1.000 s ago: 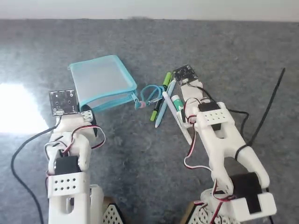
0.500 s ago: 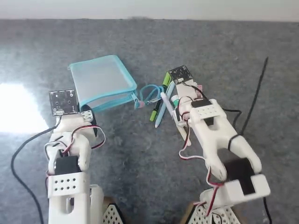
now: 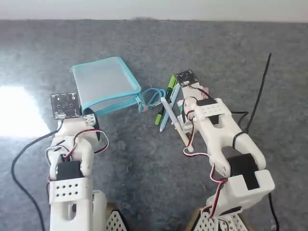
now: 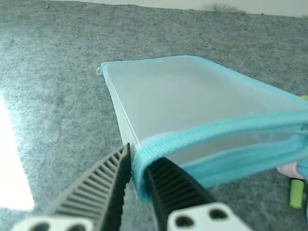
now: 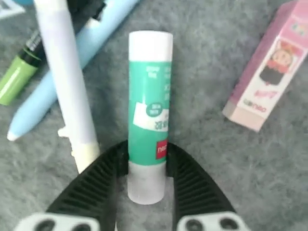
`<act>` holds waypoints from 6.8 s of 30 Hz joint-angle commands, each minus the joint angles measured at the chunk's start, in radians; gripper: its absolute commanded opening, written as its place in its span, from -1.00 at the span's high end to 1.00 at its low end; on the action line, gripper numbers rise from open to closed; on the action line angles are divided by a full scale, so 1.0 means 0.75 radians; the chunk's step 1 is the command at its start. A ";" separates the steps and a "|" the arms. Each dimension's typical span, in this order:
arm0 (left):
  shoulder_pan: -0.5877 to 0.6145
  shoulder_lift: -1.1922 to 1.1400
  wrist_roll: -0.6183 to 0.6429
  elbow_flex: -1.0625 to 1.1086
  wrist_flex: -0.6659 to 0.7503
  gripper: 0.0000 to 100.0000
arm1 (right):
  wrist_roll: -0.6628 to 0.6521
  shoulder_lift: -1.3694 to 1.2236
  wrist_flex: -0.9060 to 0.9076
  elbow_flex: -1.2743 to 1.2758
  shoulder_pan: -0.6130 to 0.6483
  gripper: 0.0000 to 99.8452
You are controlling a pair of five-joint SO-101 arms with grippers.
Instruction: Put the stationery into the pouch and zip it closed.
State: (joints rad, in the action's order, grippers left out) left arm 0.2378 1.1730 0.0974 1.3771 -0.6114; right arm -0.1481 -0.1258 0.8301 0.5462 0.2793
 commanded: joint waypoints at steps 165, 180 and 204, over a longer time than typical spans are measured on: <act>-0.266 0.004 -0.123 0.124 0.143 0.98 | -0.068 0.609 0.803 -0.436 0.077 0.99; -0.268 0.004 -0.123 0.124 0.145 0.98 | -0.055 0.463 0.740 -0.444 0.519 0.99; -0.270 0.004 -0.123 0.130 0.172 0.98 | 0.200 -0.128 0.693 -1.105 0.539 0.99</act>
State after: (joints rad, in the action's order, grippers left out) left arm 0.0414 1.1730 0.0130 1.4799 -0.5117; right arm -0.0207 -0.2133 1.3472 -0.1642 0.7089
